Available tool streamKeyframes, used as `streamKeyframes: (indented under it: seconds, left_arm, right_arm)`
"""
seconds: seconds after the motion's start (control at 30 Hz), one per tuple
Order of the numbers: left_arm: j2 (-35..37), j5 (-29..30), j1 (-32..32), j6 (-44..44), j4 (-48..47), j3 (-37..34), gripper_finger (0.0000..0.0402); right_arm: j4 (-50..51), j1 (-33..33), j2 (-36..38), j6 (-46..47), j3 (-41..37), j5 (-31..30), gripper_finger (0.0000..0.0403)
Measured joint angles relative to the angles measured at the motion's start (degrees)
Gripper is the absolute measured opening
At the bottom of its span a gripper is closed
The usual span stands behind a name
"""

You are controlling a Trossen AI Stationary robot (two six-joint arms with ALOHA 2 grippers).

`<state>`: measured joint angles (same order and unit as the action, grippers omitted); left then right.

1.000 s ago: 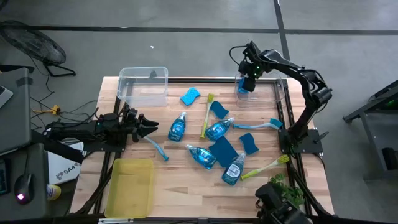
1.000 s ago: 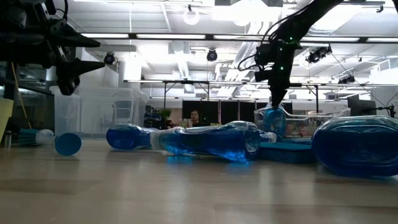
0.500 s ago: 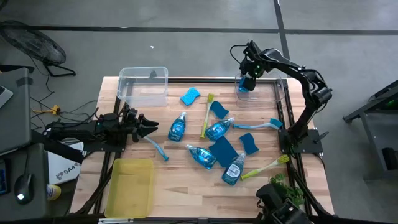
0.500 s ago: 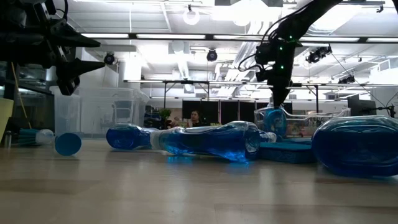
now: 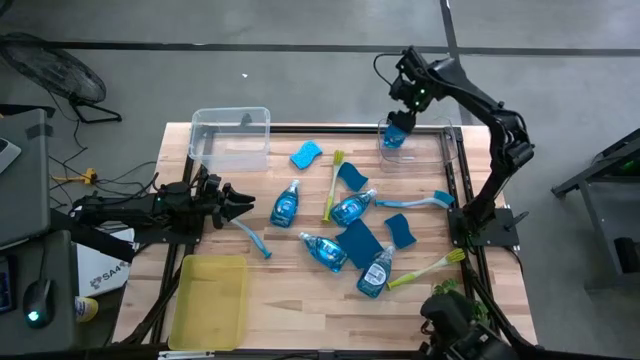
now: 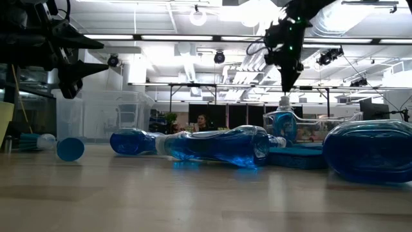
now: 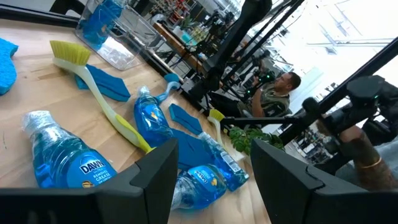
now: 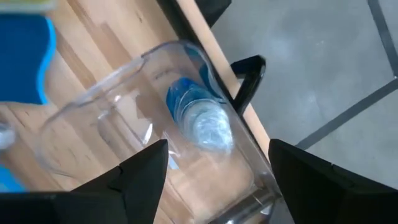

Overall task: Pick & Place Kitchen Sink Supplies
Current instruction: Put the top right soap dispenser into the transparent bin

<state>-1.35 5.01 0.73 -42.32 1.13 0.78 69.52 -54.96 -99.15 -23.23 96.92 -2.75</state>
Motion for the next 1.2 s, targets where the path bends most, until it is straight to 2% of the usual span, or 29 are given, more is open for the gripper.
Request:
streamKeyframes:
  seconds: [0.3, 0.6, 1.0, 1.1, 1.2]
  left_arm:
    - [0.0, 0.0, 0.0, 0.0, 0.0, 0.0, 0.0197]
    - [0.0, 0.1, 0.0, 0.0, 0.0, 0.0, 0.0197]
    - [0.0, 0.1, 0.0, 0.0, 0.0, 0.0, 0.0197]
    - [0.0, 0.3, 0.0, 0.6, 0.0, 0.0, 0.0197]
    - [0.0, 0.4, 0.0, 5.3, 0.0, 0.0, 0.0197]
  right_arm:
    - [5.8, 2.2, 0.0, 2.5, 8.2, 5.2, 0.0272]
    - [10.2, 9.4, 0.0, 5.4, 11.5, 4.8, 0.0272]
    - [11.0, 20.6, 0.0, 7.7, 11.0, 4.7, 0.0272]
    - [10.0, 23.5, 0.1, 7.7, 9.1, 4.7, 0.0272]
    - [8.5, 25.9, 0.1, 6.8, 5.0, 4.7, 0.0272]
